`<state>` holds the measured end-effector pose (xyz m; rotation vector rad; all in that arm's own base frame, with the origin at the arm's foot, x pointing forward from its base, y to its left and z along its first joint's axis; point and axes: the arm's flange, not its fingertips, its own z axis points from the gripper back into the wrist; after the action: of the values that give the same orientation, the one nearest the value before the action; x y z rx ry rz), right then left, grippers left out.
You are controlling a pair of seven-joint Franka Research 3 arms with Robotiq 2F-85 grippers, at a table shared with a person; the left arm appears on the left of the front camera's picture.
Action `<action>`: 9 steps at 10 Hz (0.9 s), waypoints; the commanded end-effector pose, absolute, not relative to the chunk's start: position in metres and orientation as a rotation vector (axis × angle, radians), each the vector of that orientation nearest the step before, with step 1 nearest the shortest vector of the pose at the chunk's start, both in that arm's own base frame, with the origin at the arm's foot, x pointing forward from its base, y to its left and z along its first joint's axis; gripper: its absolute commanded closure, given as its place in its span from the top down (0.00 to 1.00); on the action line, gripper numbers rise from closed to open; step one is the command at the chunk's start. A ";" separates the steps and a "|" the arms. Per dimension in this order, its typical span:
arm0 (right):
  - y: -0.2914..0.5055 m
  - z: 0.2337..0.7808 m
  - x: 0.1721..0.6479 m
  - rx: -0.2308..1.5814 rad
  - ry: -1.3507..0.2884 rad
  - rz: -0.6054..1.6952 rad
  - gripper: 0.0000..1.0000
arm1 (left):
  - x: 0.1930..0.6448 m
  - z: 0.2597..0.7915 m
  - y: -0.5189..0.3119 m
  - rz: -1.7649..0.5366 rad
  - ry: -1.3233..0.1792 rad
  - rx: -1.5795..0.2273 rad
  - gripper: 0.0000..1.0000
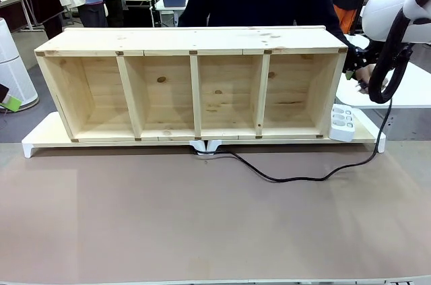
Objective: Perform cable management.
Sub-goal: Release the Power Cable when the human grasps it.
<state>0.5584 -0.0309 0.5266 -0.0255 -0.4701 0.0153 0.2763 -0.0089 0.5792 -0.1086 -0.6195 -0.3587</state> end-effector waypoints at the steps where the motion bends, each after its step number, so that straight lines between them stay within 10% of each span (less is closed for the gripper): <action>1: -0.032 0.526 0.558 -0.025 -0.465 0.014 1.00 | 0.275 0.579 -0.009 -0.351 -0.611 -0.116 1.00; 9: -0.032 0.526 0.558 -0.025 -0.465 0.014 1.00 | 0.275 0.579 -0.009 -0.351 -0.611 -0.116 1.00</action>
<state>0.5584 -0.0309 0.5266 -0.0255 -0.4701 0.0153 0.2763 -0.0089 0.5792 -0.1086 -0.6195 -0.3587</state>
